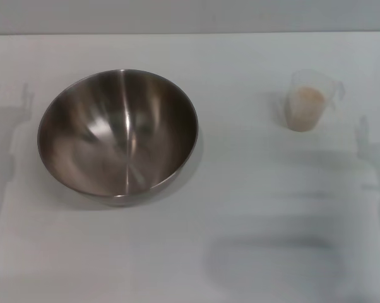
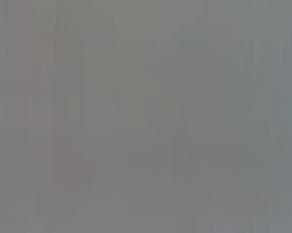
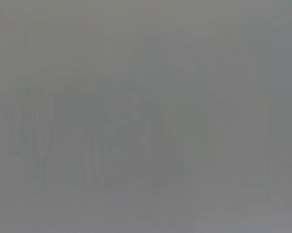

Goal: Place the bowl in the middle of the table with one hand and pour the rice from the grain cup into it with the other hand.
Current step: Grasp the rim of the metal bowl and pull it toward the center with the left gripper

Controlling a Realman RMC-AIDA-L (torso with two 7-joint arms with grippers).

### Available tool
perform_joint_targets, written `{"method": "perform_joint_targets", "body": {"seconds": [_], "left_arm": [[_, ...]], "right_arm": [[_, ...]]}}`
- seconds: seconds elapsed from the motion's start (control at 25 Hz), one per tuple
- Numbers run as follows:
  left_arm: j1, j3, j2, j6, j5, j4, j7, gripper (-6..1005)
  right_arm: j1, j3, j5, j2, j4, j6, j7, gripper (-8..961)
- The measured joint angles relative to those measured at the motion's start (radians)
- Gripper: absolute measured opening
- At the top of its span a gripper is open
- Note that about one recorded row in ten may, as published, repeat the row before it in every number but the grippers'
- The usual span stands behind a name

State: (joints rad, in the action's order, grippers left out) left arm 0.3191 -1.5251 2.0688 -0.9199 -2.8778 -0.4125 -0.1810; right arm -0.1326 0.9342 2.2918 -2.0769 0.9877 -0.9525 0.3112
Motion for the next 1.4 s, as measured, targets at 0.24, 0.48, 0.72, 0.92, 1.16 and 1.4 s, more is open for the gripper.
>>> {"method": "perform_joint_targets", "body": {"seconds": [0.24,0.48,0.72,0.92,1.16,1.4], "left_arm": [[-0.001,-0.004,0.001,-0.005,0.000,0.000,0.008,587],[-0.002,-0.001,0.001,-0.020,-0.003,0.001,0.010,588],[-0.001,-0.001,0.000,-0.029,-0.002,0.003,-0.003,588],[-0.002,-0.002,0.000,-0.033,-0.001,0.001,-0.003,588],[0.002,-0.005,-0.001,-0.030,-0.001,0.006,-0.002,587],[0.003,-0.006,0.000,-0.028,-0.001,0.005,-0.002,581]], "right_arm": [[0.002,0.000,0.000,0.000,0.002,0.000,0.000,577],[0.002,0.000,0.000,0.000,0.002,0.000,0.001,576],[0.005,-0.009,0.000,-0.001,0.001,0.000,0.000,576],[0.008,-0.011,0.000,-0.001,-0.003,0.000,0.000,575],[0.012,-0.011,0.000,0.000,-0.004,0.000,-0.003,576],[0.012,-0.011,0.000,0.000,-0.003,0.000,-0.003,577]]}}
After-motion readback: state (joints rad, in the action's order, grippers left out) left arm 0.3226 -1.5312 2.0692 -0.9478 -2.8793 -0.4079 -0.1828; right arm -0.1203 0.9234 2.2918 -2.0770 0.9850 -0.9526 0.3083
